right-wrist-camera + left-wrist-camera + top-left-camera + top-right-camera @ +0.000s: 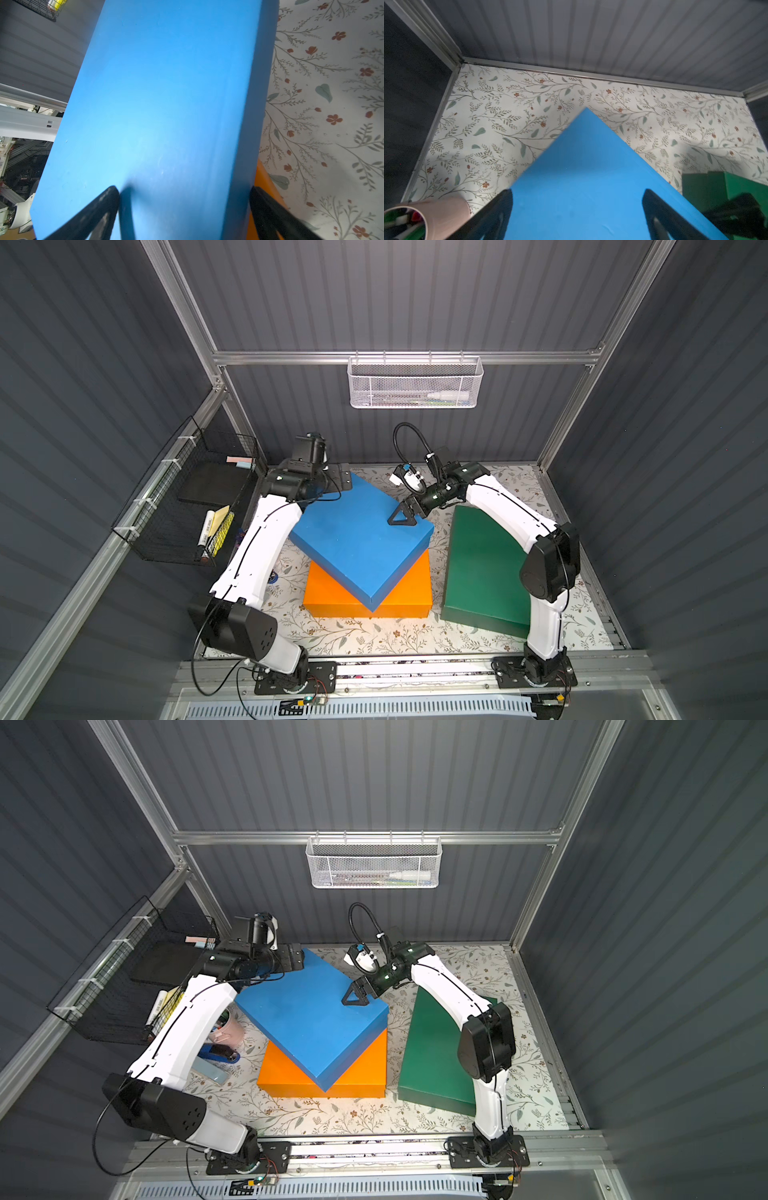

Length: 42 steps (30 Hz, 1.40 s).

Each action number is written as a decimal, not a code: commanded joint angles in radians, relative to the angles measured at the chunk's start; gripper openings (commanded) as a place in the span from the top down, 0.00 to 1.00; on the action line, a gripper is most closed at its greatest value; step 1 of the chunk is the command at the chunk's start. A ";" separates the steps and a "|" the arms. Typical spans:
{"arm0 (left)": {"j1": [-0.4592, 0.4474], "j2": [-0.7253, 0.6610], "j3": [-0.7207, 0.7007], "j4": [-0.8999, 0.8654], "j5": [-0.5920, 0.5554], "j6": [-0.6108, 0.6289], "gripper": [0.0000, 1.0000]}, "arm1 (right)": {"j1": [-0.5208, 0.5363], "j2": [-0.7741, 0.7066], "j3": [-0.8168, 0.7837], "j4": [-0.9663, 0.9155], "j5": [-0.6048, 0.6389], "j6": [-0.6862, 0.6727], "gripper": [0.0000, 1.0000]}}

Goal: Stack the shoeboxes
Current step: Adjust the shoebox.

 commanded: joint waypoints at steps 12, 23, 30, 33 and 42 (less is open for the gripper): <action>0.174 0.091 -0.070 0.041 0.280 0.127 0.00 | 0.014 -0.019 -0.026 -0.083 0.146 -0.051 0.01; 0.177 -0.008 -0.195 0.064 0.329 0.107 0.00 | -0.046 -0.013 0.085 -0.107 0.107 0.126 0.01; 0.177 -0.075 -0.243 0.051 0.332 0.083 0.00 | -0.064 -0.064 0.081 -0.108 0.132 0.183 0.01; 0.176 -0.109 -0.258 0.043 0.339 0.069 0.00 | -0.106 -0.118 0.067 -0.128 0.135 0.240 0.01; 0.177 -0.210 -0.339 -0.018 0.328 0.025 0.00 | -0.187 -0.395 -0.193 -0.124 0.124 0.292 0.01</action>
